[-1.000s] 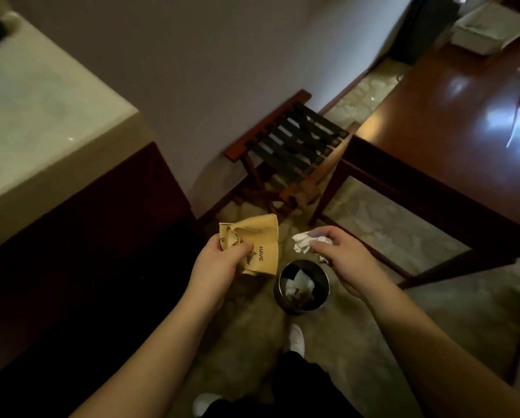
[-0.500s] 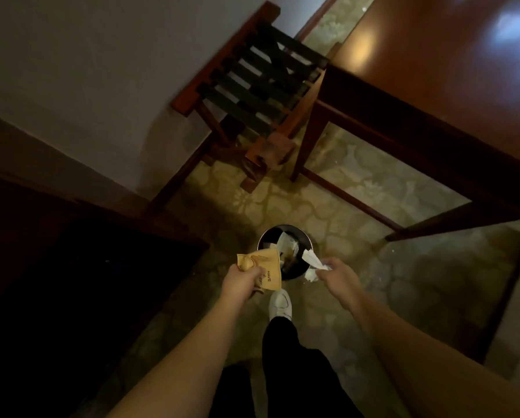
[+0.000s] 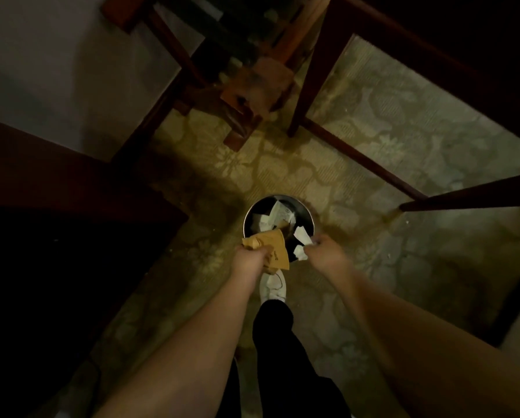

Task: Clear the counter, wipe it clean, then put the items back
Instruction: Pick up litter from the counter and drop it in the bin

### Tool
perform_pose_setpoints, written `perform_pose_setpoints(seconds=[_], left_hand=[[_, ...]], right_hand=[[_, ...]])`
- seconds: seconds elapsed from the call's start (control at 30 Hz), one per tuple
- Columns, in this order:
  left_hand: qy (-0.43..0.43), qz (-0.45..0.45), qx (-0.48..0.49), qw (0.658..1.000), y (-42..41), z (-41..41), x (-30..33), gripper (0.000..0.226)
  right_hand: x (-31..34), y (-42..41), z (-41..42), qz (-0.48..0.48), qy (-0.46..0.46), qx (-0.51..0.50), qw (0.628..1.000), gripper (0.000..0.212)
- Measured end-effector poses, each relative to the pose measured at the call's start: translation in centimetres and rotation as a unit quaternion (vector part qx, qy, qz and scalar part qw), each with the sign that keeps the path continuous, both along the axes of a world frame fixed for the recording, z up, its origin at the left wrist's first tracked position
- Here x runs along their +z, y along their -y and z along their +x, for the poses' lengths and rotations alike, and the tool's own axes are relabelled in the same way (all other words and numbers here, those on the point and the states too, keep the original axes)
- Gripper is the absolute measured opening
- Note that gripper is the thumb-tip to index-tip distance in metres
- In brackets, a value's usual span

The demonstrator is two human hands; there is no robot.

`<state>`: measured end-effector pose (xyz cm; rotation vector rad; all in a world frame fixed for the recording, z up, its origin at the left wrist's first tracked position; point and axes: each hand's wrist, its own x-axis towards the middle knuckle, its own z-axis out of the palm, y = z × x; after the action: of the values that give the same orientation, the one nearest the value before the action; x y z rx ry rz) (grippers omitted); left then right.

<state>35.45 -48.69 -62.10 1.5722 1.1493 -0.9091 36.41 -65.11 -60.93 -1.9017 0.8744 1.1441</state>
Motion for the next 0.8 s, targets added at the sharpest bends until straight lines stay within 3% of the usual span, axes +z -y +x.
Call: perform_pose_setpoints(seconds=[0.23, 0.33, 0.53, 0.8], left_hand=[[-0.004, -0.009, -0.022, 1.0, 0.5, 2.1, -2.9, 0.058], [-0.003, -0.011, -0.028, 1.0, 0.1, 2.3, -3.0, 0.034], [-0.012, -0.024, -0.075, 0.997, -1.6, 1.4, -1.0, 0.011], [0.068, -0.01, -0.149, 0.986, -4.7, 1.9, 8.3, 0.02]], right_hand=[[-2.9, -0.7, 2.0, 0.014, 0.016, 0.052, 0.998, 0.056], [-2.6, -0.5, 2.2, 0.019, 0.021, 0.073, 0.997, 0.06], [-1.2, -0.1, 1.3, 0.001, 0.03, 0.097, 0.995, 0.047], [6.9, -0.7, 0.8, 0.009, 0.068, 0.198, 0.978, 0.027]])
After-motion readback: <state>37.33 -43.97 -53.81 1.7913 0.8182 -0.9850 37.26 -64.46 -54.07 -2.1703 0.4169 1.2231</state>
